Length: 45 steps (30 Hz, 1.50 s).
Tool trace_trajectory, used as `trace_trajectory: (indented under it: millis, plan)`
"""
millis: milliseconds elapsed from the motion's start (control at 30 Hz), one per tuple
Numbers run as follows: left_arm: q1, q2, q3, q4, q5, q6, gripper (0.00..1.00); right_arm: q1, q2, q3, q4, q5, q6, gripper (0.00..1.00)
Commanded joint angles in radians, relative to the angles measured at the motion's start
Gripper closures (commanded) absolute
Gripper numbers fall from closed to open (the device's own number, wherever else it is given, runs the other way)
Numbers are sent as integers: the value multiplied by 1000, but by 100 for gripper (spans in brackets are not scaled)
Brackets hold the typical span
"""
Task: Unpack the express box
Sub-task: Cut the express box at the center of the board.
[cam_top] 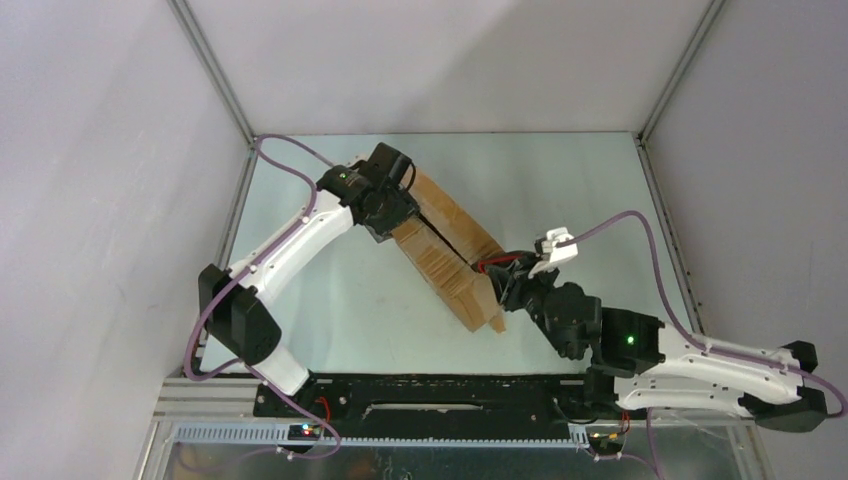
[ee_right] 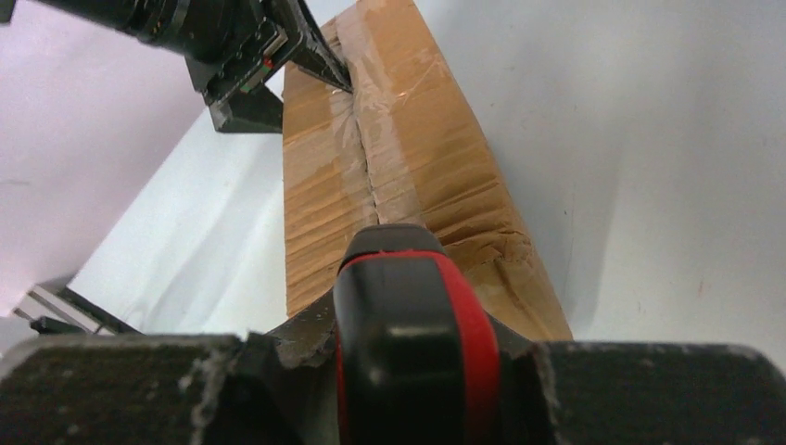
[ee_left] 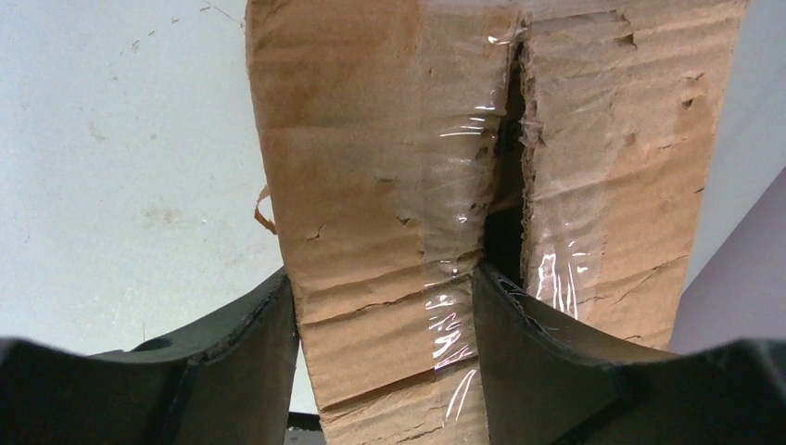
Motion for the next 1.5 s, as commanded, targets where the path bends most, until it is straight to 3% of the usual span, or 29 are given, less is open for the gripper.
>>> trace_trajectory:
  millis: [0,333,733,867,1000,1200,1467]
  plan:
    - [20,-9,-23,-104,-184,-13,55,-120,-61,24,126,-163,35,100]
    - [7,1,28,-145,-203,-9,55,-159,-58,14,197,-307,36,100]
    - [-34,-29,-26,-118,-167,23,55,-179,-3,-64,454,-295,-118,100]
    - [-38,-60,-59,-92,-159,32,54,-215,2,-66,477,-319,-96,100]
    - [-37,-64,-30,-80,-158,103,46,-263,-11,3,291,-302,-19,100]
    - [-38,-108,-23,-42,-128,172,29,-387,-92,4,48,-418,115,100]
    - [-40,-178,-32,10,-60,287,9,-394,-253,-64,-147,-456,288,100]
